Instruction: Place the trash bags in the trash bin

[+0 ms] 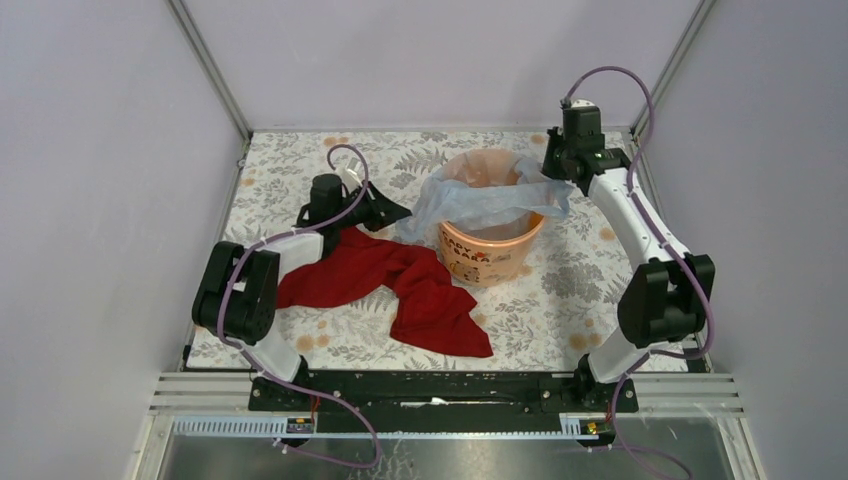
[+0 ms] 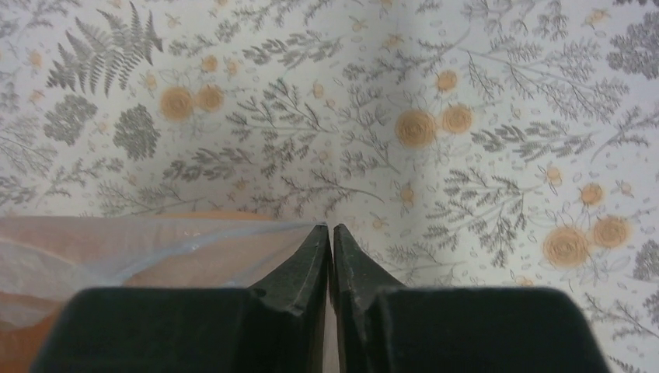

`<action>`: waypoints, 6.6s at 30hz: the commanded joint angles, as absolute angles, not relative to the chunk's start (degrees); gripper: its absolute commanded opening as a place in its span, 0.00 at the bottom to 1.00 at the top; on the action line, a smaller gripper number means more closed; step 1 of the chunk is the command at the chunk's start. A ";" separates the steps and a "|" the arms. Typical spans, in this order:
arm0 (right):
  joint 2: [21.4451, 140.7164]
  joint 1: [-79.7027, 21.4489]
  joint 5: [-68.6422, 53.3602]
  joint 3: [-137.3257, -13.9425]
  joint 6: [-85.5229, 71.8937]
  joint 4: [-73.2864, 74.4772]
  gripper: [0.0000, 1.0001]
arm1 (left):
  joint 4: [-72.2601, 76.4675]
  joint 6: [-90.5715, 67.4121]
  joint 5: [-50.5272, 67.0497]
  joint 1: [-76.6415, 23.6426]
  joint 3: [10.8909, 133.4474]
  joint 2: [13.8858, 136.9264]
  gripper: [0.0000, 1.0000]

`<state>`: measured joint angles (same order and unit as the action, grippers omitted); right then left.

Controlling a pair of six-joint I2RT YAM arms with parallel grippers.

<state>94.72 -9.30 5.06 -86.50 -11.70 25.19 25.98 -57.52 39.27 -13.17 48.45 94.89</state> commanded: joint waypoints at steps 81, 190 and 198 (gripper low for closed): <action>48.34 -8.61 12.94 -38.41 -32.57 25.43 0.44 | 22.44 -51.40 30.99 -30.99 54.13 104.97 0.08; 76.40 12.04 -12.52 -40.29 -27.03 9.50 0.40 | 20.85 -50.61 32.67 -29.97 57.14 108.20 0.06; 66.17 9.90 -0.31 -60.44 -22.11 25.25 0.65 | 21.70 -50.82 33.05 -30.05 56.18 107.77 0.06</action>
<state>69.14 11.92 -7.51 -51.18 -26.02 16.32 19.31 -51.86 32.88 -29.69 56.25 108.73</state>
